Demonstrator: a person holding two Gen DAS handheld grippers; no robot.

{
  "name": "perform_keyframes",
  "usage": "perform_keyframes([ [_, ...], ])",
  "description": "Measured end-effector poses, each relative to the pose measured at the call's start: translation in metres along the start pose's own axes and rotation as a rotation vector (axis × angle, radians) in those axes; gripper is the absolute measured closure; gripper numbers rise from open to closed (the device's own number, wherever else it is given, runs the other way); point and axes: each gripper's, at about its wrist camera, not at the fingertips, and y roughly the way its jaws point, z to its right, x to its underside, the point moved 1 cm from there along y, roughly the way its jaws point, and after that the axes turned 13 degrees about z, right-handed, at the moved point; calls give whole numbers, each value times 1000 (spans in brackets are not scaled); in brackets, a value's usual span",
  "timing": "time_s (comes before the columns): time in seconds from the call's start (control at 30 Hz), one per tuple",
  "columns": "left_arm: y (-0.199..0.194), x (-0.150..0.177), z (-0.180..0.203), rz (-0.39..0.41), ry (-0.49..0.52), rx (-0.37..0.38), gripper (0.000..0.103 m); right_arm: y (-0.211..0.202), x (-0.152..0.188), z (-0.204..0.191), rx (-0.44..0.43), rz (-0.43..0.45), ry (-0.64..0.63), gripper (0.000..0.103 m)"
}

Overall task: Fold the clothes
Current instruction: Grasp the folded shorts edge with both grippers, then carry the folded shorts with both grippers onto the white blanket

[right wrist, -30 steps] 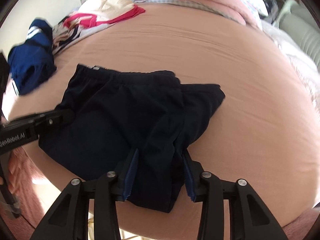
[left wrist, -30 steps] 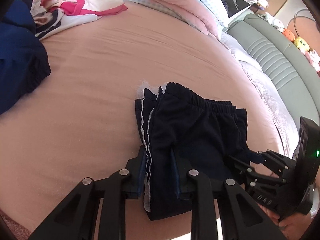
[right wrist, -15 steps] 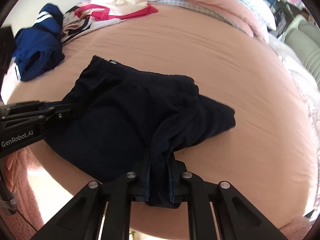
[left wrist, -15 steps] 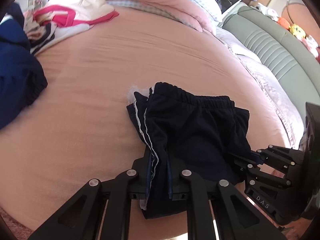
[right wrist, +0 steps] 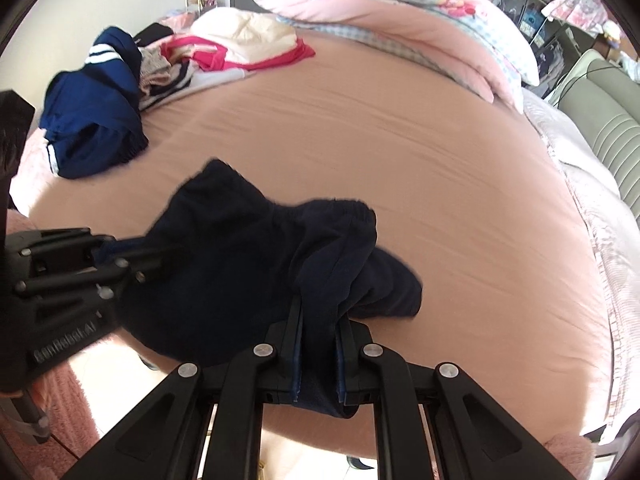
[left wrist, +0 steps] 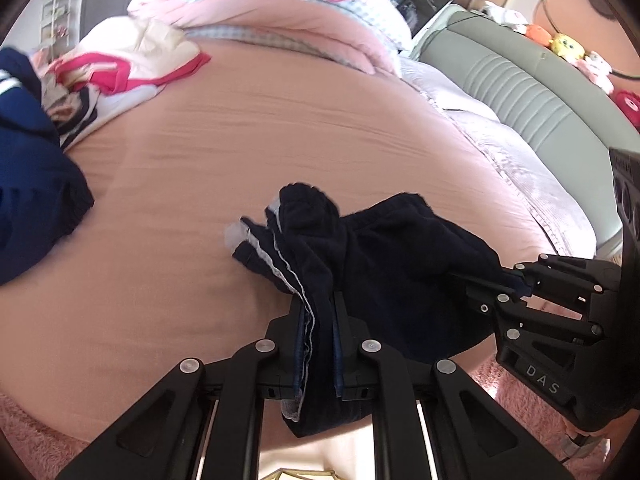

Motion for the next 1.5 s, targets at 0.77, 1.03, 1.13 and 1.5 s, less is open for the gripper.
perform_keyframes([
  [0.77,76,-101,144,48,140,284,94,-57,-15,179,80,79,278,92],
  [1.03,155,-131,195,11,115,294,94,-19,-25,286,91,52,368,92],
  [1.13,193,-146,215,-10,128,283,94,5,-28,327,90,34,384,92],
  [1.5,310,-182,263,-16,80,281,94,81,-51,478,139,46,427,92],
])
